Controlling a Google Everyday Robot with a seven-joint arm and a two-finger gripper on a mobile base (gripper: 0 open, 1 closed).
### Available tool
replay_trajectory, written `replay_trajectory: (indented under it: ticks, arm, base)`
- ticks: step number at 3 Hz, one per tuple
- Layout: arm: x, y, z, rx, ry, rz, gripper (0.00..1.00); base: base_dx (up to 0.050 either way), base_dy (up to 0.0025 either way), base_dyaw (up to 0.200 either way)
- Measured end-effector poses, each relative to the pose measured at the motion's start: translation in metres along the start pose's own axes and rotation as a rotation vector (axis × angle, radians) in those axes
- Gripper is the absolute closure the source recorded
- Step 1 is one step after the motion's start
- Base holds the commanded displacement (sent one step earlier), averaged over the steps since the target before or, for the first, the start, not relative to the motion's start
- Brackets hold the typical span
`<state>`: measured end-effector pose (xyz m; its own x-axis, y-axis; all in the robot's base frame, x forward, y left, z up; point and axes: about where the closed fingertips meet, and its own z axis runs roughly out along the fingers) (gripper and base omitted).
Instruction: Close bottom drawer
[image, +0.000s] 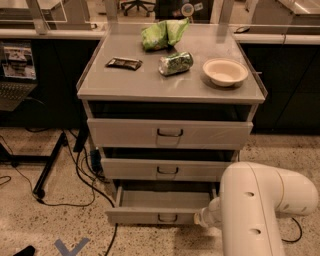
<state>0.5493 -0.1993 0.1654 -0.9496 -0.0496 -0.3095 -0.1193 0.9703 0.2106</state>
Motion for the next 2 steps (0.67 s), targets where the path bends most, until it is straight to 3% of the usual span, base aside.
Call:
replay_trajectory:
  ticks: [2]
  arm:
    - [-0.0049,-0.0090,0.0201,0.009,0.043,0.050,1.00]
  base:
    - [0.000,0.00000,0.000]
